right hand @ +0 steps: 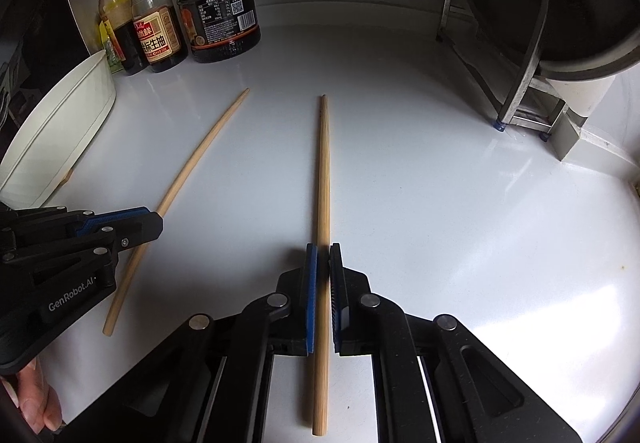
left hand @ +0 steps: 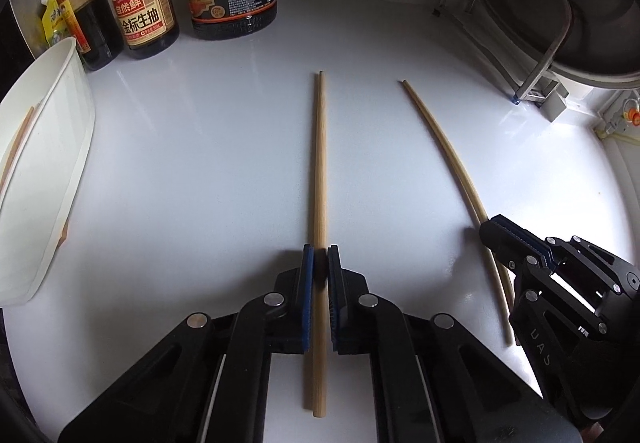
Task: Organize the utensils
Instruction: 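Carry both chopsticks into the white basin and open both tools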
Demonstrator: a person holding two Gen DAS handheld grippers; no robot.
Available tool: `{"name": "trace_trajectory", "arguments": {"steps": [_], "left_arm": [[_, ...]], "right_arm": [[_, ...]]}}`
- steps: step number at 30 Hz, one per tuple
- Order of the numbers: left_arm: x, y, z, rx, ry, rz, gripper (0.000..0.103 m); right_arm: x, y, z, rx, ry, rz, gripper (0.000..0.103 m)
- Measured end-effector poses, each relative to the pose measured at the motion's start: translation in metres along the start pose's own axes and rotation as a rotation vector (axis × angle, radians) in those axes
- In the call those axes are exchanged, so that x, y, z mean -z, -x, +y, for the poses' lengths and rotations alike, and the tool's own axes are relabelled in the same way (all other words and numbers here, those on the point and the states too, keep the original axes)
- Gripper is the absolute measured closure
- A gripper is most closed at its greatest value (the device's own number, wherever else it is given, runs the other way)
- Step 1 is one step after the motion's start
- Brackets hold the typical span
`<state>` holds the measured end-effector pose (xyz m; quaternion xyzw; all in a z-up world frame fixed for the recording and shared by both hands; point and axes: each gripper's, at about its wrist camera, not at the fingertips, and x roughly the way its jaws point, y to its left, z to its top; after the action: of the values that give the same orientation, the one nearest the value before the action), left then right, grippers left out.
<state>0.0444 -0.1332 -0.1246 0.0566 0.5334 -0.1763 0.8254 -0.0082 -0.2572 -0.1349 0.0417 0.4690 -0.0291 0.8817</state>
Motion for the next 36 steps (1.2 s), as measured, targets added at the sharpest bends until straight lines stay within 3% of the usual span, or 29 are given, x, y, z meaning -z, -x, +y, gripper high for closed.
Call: {"name": "trace_trajectory", "arguments": {"steps": [6,12,23,29,36], "left_arm": [[-0.004,0.022,0.011,0.023,0.010,-0.032,0.096],[-0.019,0.064,0.050,0.009,0.034,-0.095,0.096],[-0.040,0.145,0.179,-0.106,0.142,-0.201,0.096],[-0.041,0.140,0.259,-0.173,0.221,-0.174,0.096],[-0.040,0.113,0.315,-0.195,0.280,-0.117,0.096]], "right_arm": [[-0.011,0.017,0.006,-0.023,-0.034,-0.022,0.097],[-0.038,0.043,0.036,-0.060,-0.016,-0.066,0.097],[-0.112,0.063,0.169,-0.255,0.120,-0.133,0.097],[-0.147,0.033,0.254,-0.351,0.198,-0.092,0.097],[-0.162,-0.015,0.316,-0.367,0.209,0.026,0.097]]}}
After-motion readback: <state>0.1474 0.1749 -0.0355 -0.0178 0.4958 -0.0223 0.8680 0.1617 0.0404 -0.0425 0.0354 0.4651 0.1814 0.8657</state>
